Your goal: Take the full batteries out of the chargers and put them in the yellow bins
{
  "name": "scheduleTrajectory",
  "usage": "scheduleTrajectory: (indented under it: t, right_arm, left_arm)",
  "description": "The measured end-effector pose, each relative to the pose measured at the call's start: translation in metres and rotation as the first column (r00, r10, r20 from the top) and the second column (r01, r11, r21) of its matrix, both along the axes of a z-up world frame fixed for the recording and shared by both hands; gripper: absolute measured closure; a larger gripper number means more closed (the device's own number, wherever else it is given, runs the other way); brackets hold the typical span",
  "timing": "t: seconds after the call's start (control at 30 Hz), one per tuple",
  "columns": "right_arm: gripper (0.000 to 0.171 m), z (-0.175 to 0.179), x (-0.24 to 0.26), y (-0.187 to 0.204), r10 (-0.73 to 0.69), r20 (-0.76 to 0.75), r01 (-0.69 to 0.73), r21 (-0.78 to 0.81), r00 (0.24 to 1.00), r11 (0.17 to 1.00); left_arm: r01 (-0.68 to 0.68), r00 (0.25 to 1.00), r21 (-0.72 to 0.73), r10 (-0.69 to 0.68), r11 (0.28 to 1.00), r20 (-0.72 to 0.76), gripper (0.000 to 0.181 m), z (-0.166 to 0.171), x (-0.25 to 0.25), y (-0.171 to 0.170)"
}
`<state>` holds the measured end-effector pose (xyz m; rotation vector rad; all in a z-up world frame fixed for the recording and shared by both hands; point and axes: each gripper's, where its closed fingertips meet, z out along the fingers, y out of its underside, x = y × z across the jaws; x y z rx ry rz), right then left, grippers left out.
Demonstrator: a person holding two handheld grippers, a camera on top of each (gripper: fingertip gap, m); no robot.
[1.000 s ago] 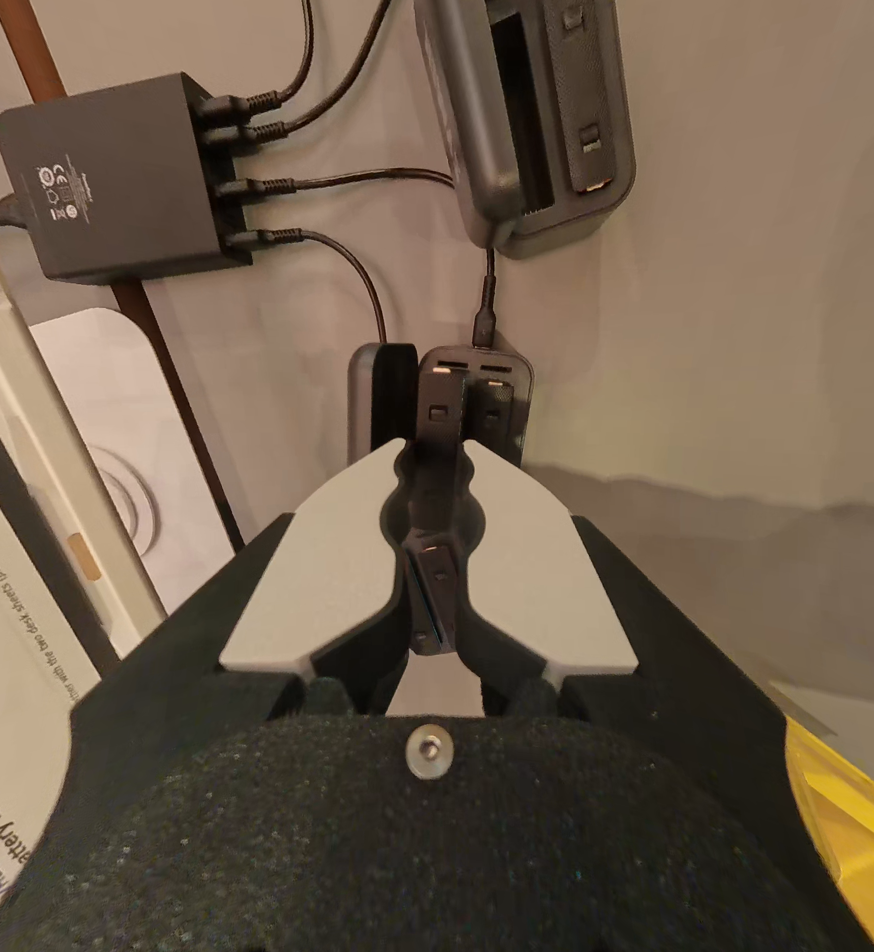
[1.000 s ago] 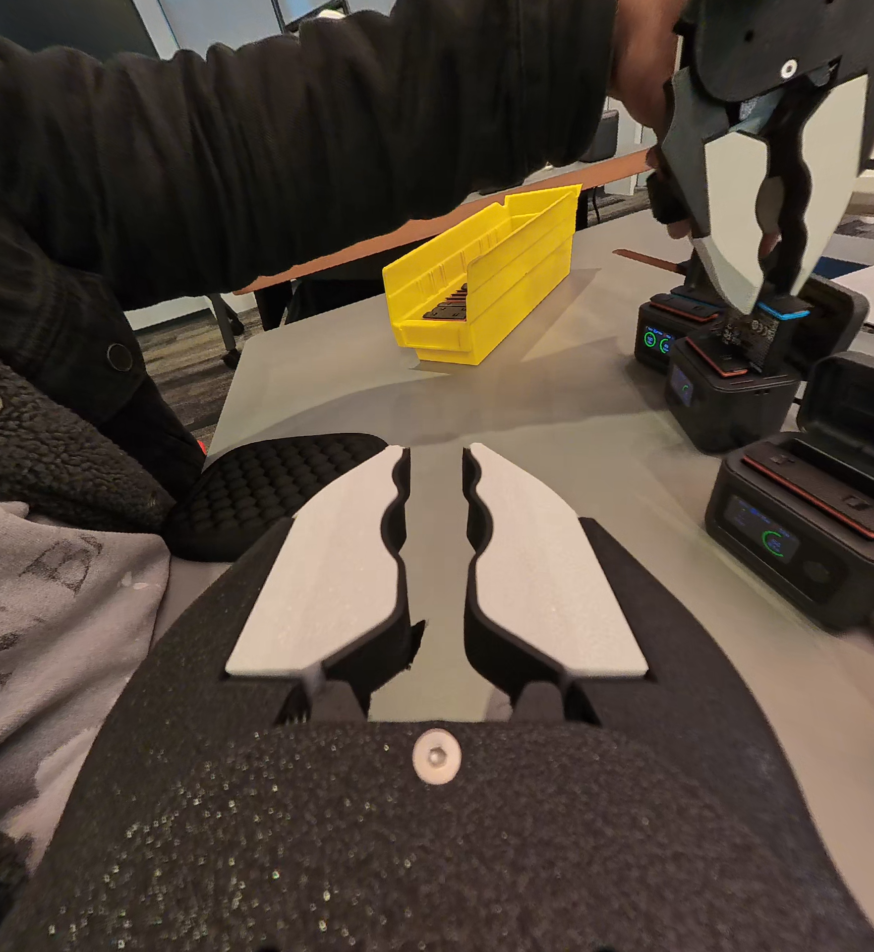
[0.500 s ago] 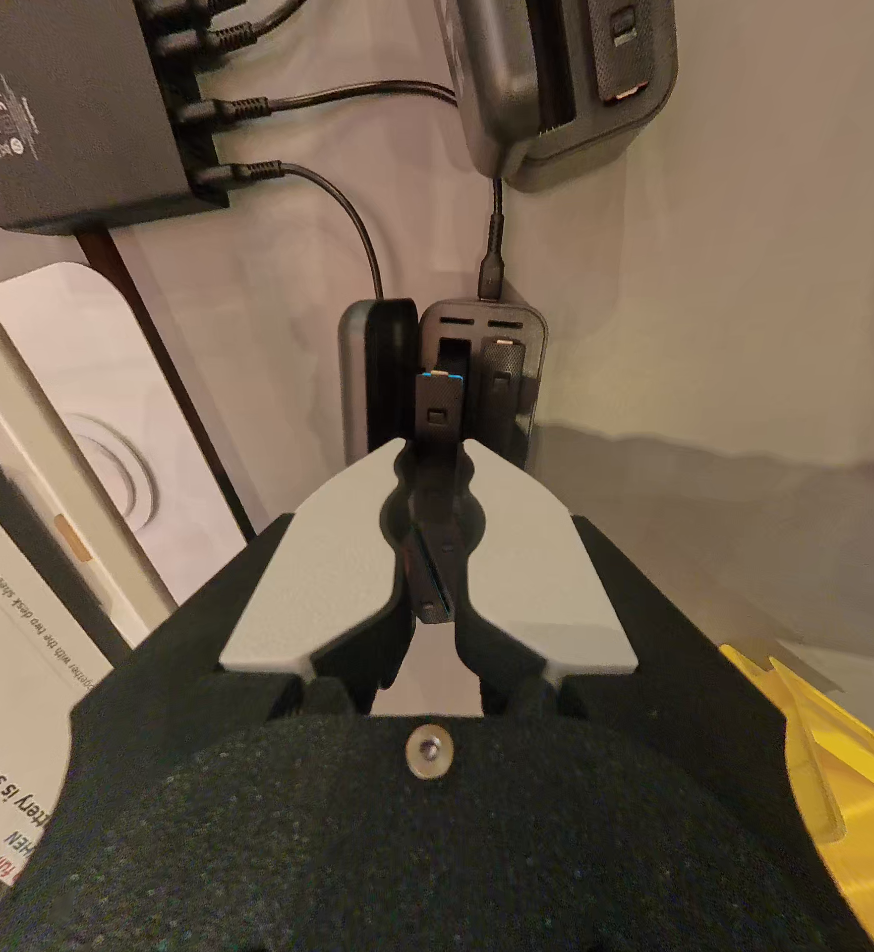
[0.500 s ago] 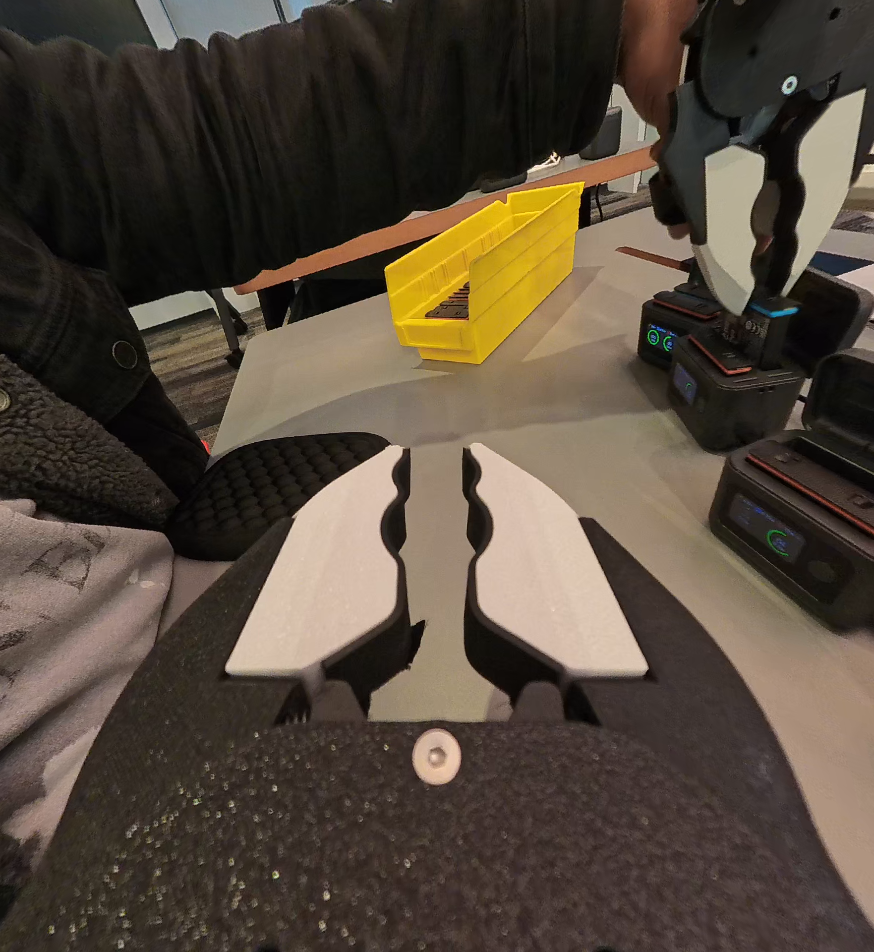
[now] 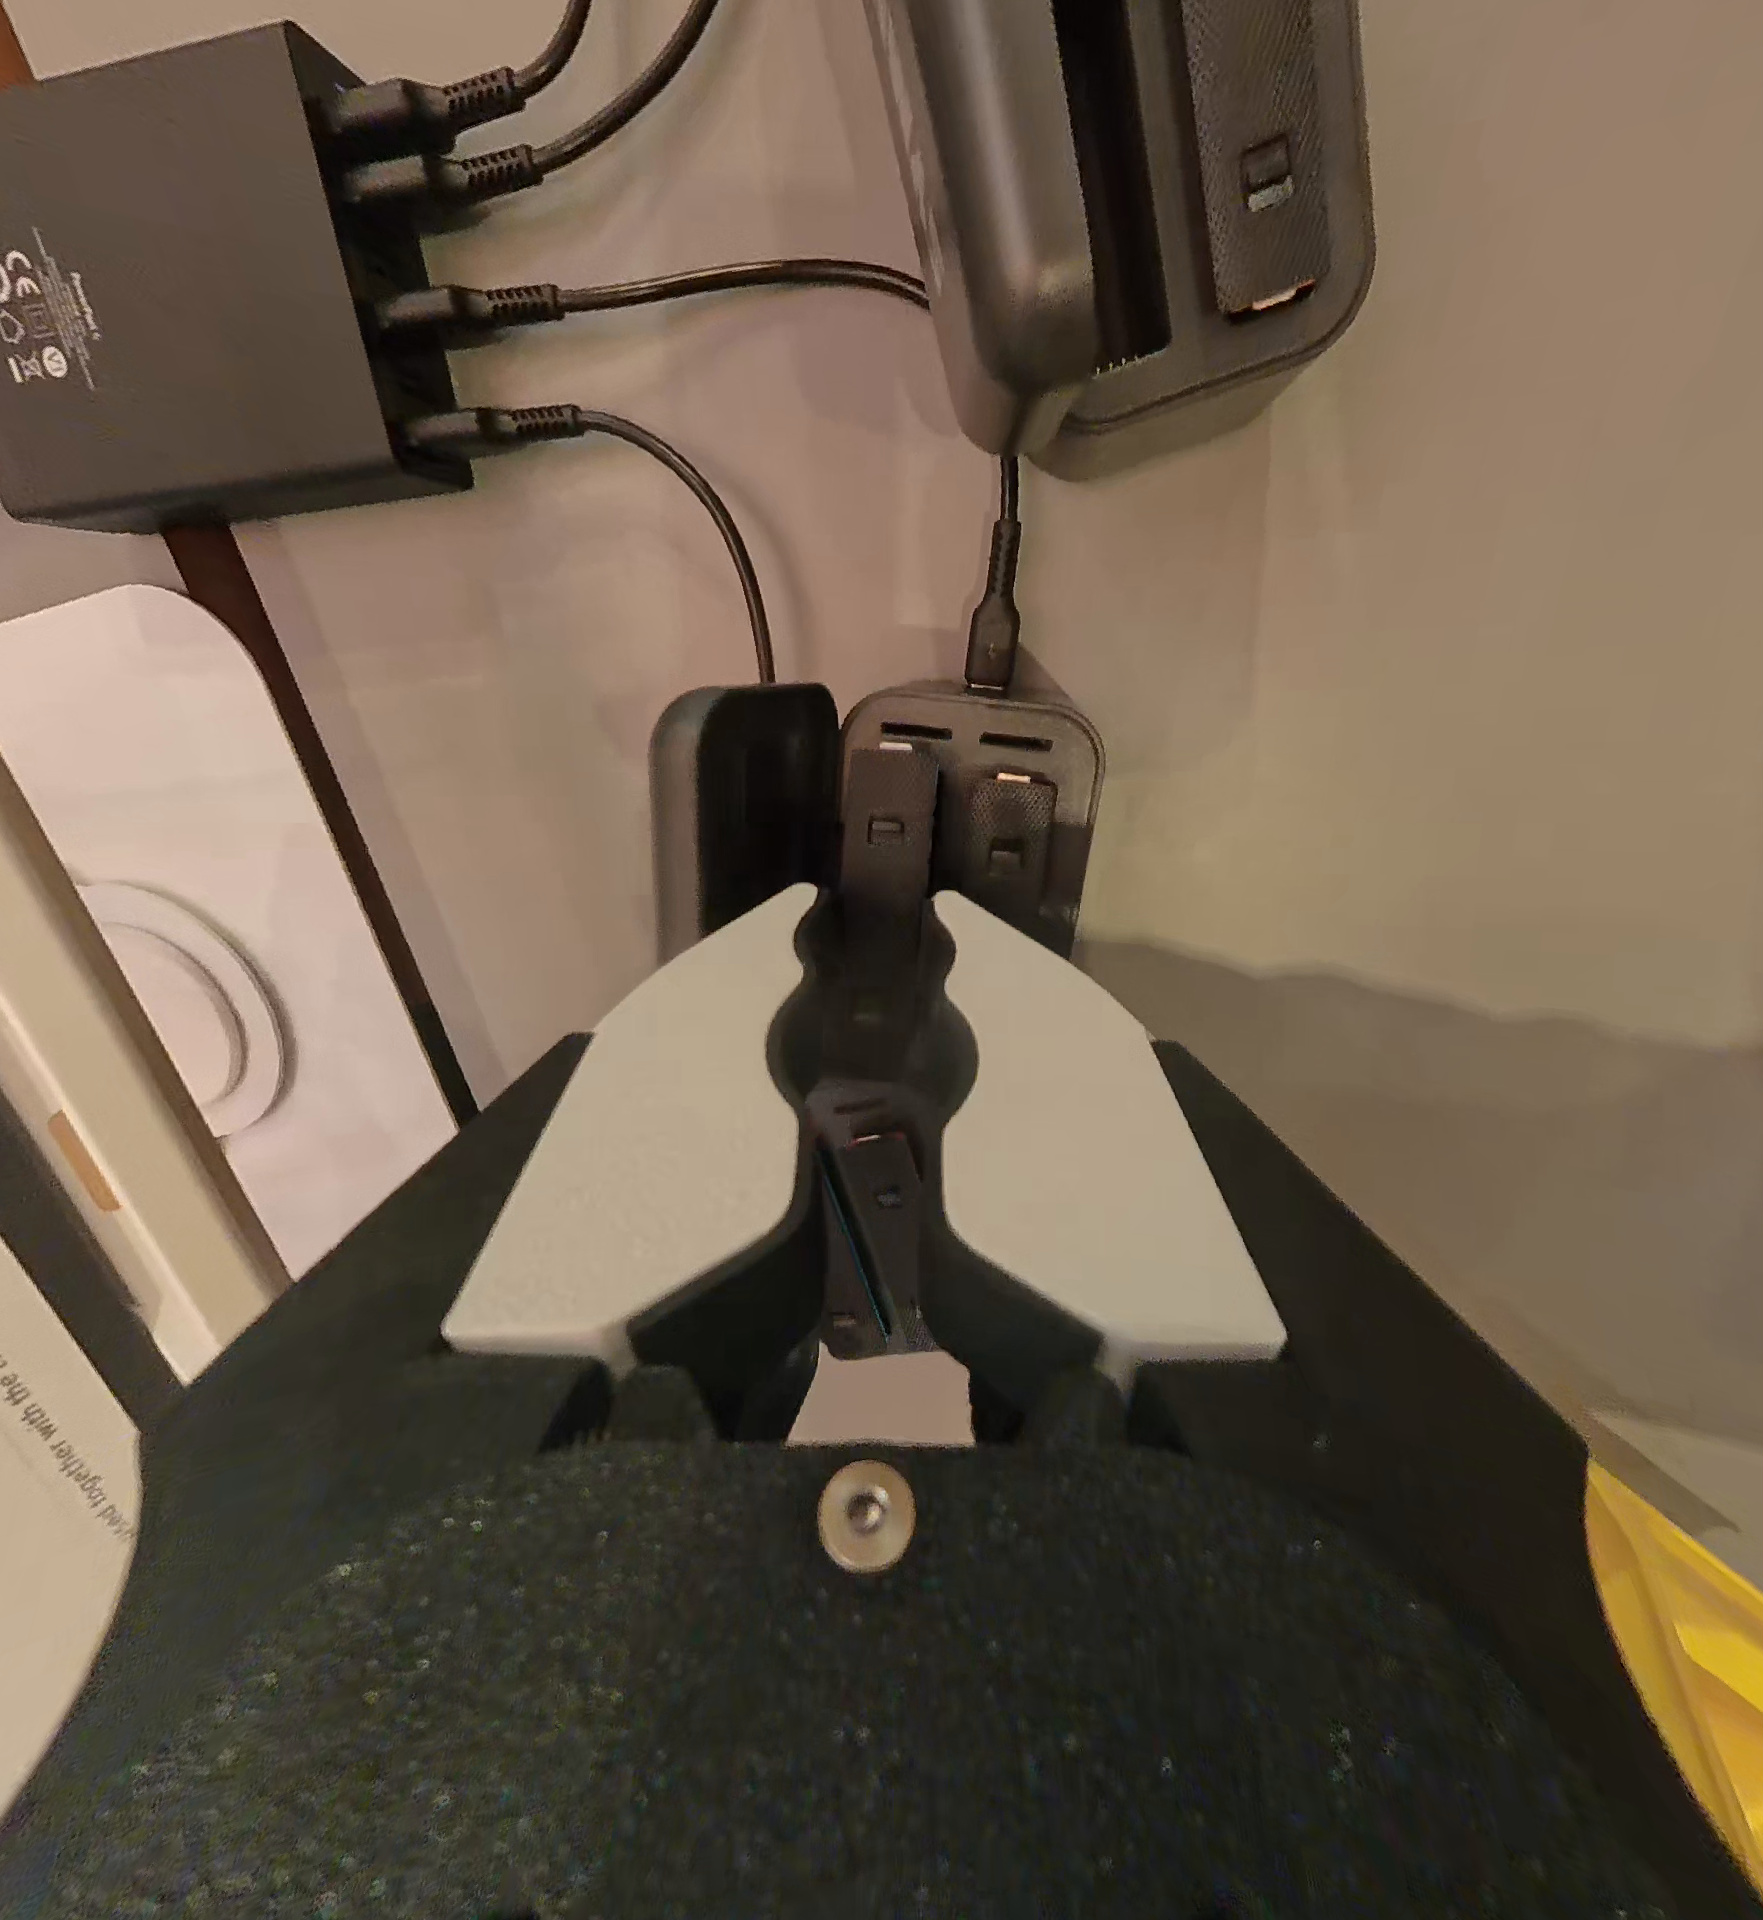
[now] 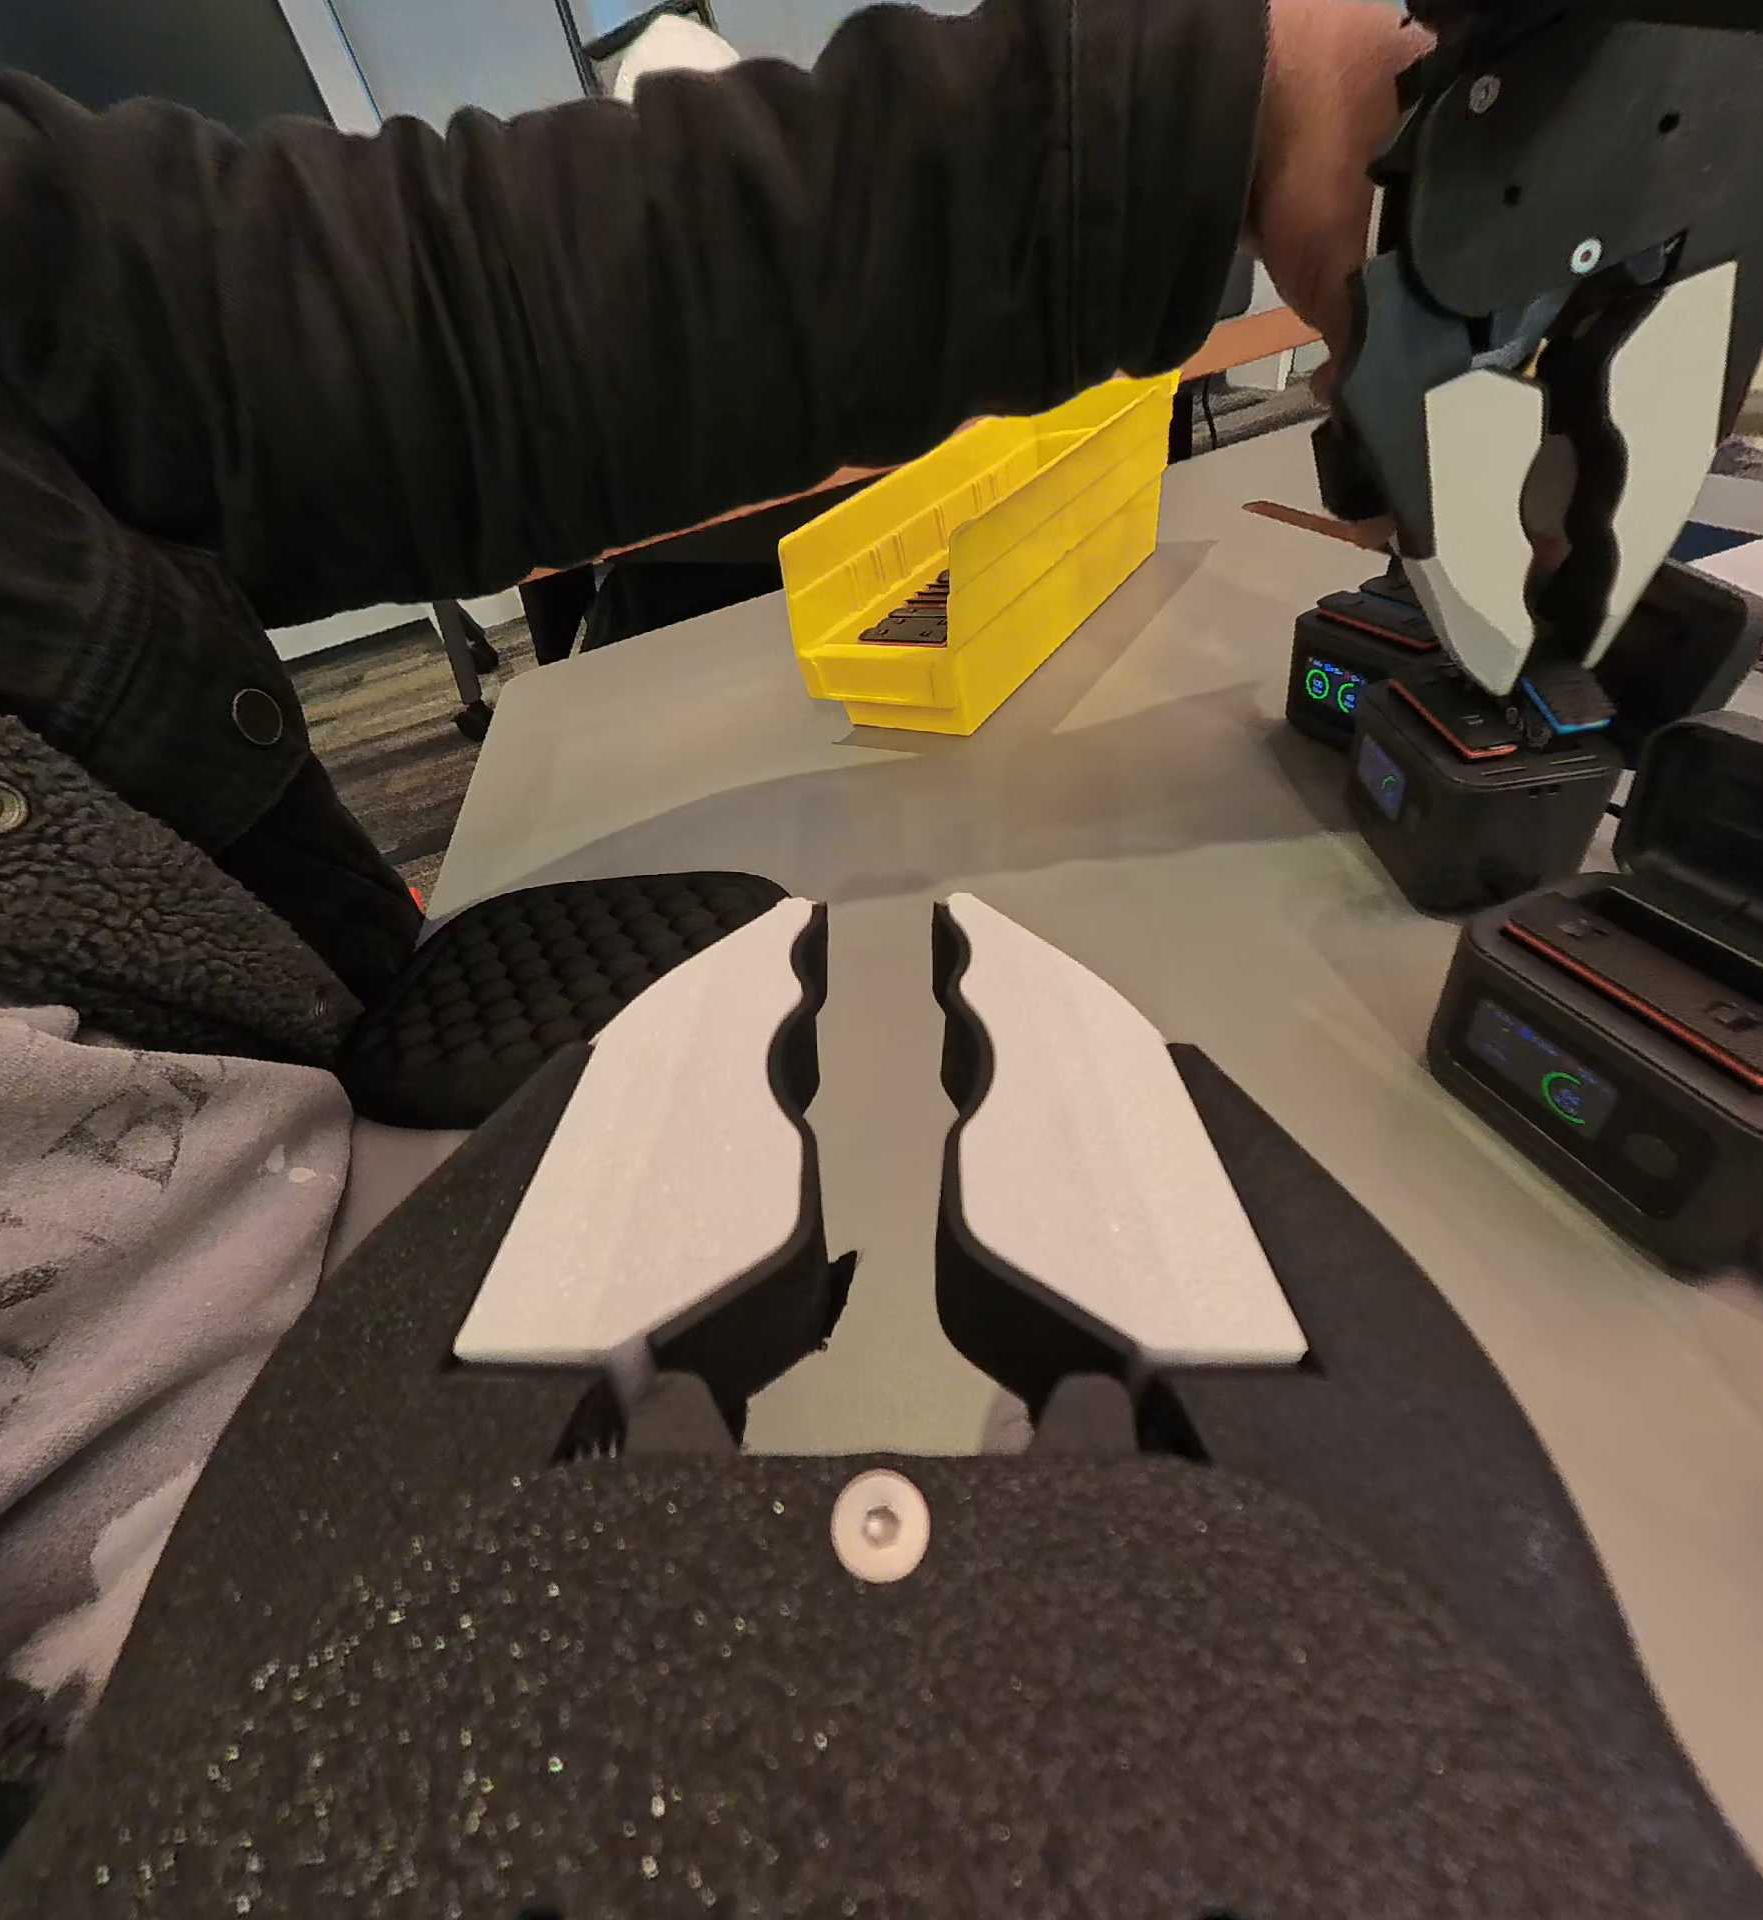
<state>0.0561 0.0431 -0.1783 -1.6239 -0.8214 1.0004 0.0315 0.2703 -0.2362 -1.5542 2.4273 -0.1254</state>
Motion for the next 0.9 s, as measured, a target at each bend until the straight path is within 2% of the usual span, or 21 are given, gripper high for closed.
scheduleTrajectory:
  t: [0.23,0.47,0.67,0.9]
  right_arm:
    - [0.152,0.002,0.001,0.000,-0.003,-0.004,0.003,0.008,1.000,1.000]
    - [0.152,0.001,0.001,0.000,-0.003,-0.003,0.003,0.002,1.000,1.000]
    - [0.152,0.000,0.001,0.001,-0.004,0.001,0.004,0.000,1.000,1.000]
    - [0.152,0.001,0.001,0.000,-0.002,0.000,0.002,0.002,1.000,1.000]
  left_arm:
    - [-0.010,0.984,-0.064,0.021,0.998,0.176,0.165,0.001,0.002,-0.002]
    - [-0.036,0.917,-0.175,0.102,0.984,0.385,0.166,0.005,0.003,-0.005]
    - [-0.050,0.912,-0.155,0.108,0.987,0.395,0.166,-0.002,0.000,-0.005]
    - [-0.077,0.939,-0.068,0.095,0.995,0.330,0.162,0.002,-0.008,-0.001]
